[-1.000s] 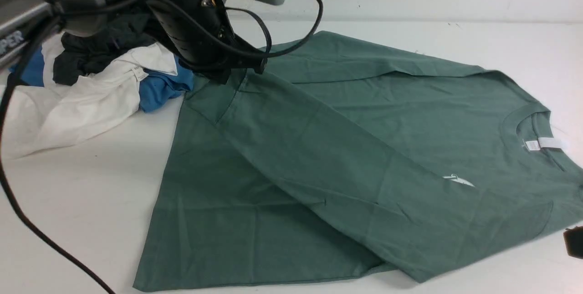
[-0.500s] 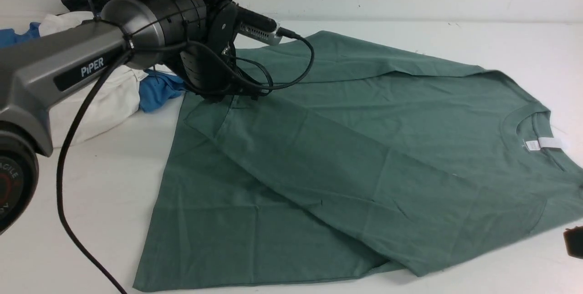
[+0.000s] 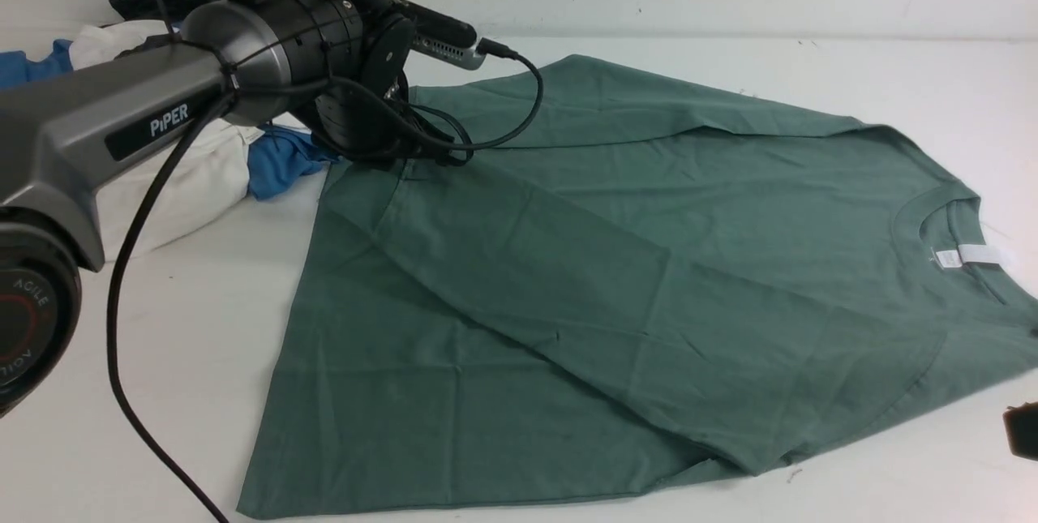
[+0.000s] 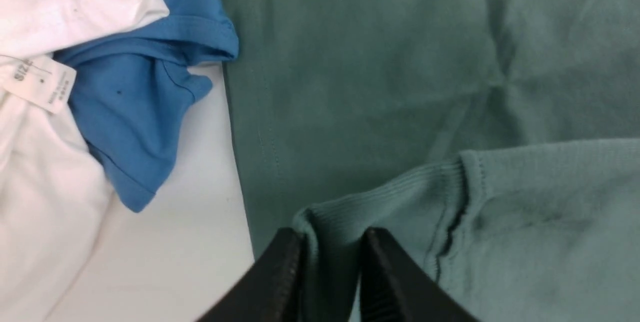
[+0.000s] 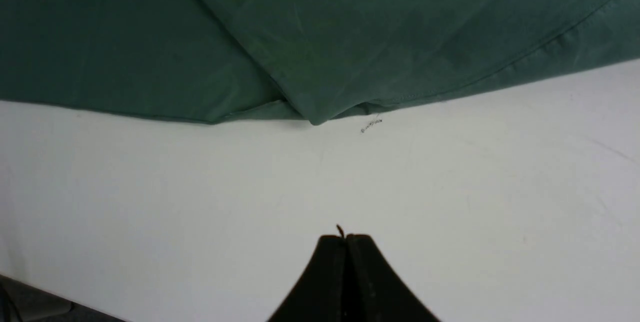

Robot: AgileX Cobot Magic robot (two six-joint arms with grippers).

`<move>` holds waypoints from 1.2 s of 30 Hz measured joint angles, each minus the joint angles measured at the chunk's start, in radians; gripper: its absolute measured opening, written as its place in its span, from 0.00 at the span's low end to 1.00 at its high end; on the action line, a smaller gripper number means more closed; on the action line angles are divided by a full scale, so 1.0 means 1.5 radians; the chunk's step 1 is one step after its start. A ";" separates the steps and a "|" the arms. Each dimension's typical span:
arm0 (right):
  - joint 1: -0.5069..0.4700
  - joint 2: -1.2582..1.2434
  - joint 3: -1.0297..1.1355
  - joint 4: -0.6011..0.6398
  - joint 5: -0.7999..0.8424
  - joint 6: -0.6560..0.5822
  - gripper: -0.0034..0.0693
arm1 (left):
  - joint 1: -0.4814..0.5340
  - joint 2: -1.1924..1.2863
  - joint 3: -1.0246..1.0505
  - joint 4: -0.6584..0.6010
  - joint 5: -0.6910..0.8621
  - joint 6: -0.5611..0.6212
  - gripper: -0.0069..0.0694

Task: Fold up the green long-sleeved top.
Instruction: Use the left arm to drag and place the cuff at the centered position on the left edge of the fabric, then use the left arm to clamp the cuff farthest from it

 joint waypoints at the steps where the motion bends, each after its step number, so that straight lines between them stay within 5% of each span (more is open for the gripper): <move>1: 0.000 0.000 0.000 0.000 0.000 0.000 0.03 | 0.000 0.000 -0.001 0.001 0.000 0.002 0.38; 6: 0.000 0.000 0.000 0.000 0.000 0.000 0.03 | 0.000 0.000 -0.002 0.002 0.003 0.001 0.53; 11: 0.000 0.000 0.000 0.001 0.001 -0.009 0.03 | 0.004 0.001 -0.022 -0.010 0.031 -0.031 0.55; 22: 0.000 0.000 0.000 0.015 0.003 -0.013 0.03 | 0.101 0.022 -0.193 -0.244 0.061 -0.003 0.55; 24: 0.000 0.000 0.000 0.015 0.003 -0.024 0.03 | 0.114 0.032 -0.205 -0.280 0.129 0.015 0.55; 31: 0.007 0.074 -0.029 0.008 0.022 -0.027 0.03 | 0.103 0.034 -0.193 -0.293 0.254 0.136 0.26; 33: 0.041 0.132 -0.060 0.002 0.023 -0.041 0.03 | 0.093 0.016 -0.174 -0.294 0.254 0.150 0.13; 36: 0.116 0.200 -0.093 -0.022 0.005 -0.037 0.03 | 0.086 -0.029 -0.119 -0.304 0.253 0.154 0.09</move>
